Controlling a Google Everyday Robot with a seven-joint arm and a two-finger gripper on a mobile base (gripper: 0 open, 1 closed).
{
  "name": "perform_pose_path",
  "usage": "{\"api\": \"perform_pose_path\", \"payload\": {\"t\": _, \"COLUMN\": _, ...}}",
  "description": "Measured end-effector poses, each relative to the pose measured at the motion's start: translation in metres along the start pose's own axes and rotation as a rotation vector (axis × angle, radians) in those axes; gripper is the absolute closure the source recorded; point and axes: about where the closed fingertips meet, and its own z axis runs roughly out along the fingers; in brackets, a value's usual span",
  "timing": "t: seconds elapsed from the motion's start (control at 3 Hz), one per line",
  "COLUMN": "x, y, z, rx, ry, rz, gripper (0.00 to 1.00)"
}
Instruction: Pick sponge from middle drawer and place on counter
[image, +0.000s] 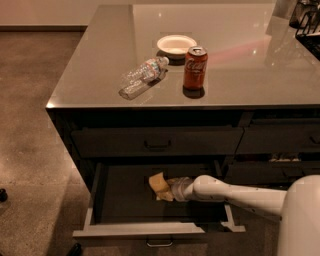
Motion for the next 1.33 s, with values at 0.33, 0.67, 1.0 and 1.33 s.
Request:
{"api": "perform_pose_path", "payload": {"t": 0.33, "x": -0.01, "y": -0.004, "z": -0.022, "rx": -0.041, "ry": -0.089, "rz": -0.014, "gripper": 1.0}}
{"api": "perform_pose_path", "payload": {"t": 0.67, "x": -0.044, "y": 0.01, "z": -0.085, "rx": -0.106, "ry": -0.222, "rz": -0.091, "gripper": 1.0}}
{"api": "perform_pose_path", "payload": {"t": 1.0, "x": -0.072, "y": 0.045, "z": -0.155, "rx": -0.172, "ry": -0.277, "rz": -0.243, "gripper": 1.0}}
{"api": "perform_pose_path", "payload": {"t": 1.33, "x": -0.09, "y": 0.087, "z": -0.209, "rx": -0.238, "ry": -0.269, "rz": -0.348, "gripper": 1.0}}
